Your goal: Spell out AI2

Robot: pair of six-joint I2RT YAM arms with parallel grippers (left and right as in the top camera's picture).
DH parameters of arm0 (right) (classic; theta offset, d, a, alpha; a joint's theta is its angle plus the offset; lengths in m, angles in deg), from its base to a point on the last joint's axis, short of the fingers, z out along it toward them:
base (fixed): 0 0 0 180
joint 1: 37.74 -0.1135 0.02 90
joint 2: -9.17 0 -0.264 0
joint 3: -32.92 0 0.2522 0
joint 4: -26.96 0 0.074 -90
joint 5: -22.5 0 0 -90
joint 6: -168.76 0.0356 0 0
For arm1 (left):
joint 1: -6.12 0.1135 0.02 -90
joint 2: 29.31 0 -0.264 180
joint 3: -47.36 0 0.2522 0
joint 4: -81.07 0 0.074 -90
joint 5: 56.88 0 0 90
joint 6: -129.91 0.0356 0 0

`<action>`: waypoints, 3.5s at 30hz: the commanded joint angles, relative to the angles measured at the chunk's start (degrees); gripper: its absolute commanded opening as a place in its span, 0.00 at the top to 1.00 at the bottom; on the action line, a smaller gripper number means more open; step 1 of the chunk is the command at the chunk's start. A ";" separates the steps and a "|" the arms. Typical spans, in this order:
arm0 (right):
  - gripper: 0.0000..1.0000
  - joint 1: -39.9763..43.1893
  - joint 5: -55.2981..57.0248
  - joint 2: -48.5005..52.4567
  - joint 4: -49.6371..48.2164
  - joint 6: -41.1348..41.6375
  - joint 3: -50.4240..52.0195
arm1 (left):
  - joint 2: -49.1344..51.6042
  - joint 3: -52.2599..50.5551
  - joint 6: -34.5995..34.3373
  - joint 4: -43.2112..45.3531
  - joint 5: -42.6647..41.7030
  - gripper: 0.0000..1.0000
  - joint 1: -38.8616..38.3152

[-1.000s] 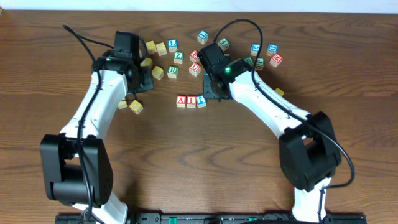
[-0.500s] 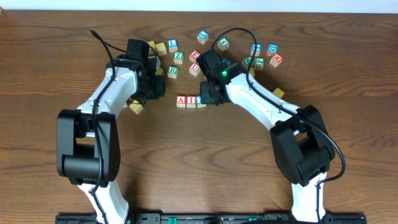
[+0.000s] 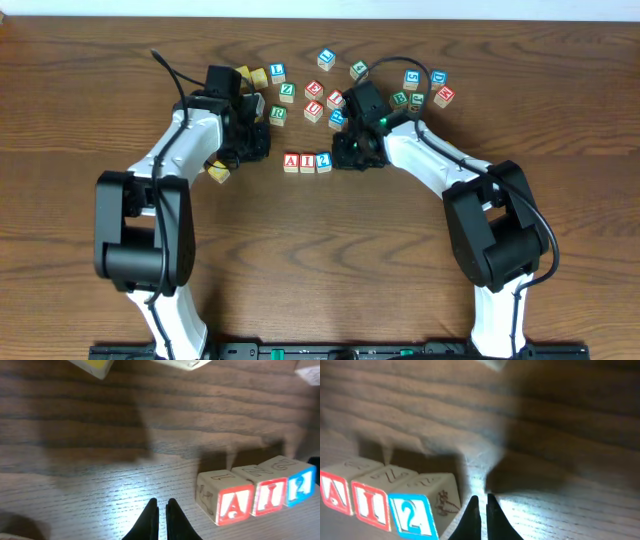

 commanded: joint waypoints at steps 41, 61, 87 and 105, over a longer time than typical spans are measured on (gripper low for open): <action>0.99 -2.75 -3.74 0.57 -3.76 -1.84 1.88 | 3.21 -0.52 -0.09 1.46 -0.94 0.92 -4.13; 0.99 -2.78 -3.48 0.55 -3.67 -1.60 1.88 | 3.21 -0.50 -0.11 2.12 -0.94 0.93 -6.27; 0.99 -1.16 -1.73 0.52 -1.09 -0.13 1.88 | 3.21 -0.50 -0.57 3.41 -0.92 0.93 -9.51; 0.99 -1.22 -1.64 0.52 1.40 0.98 1.88 | 3.21 -0.52 -1.40 1.38 -0.94 0.93 -9.53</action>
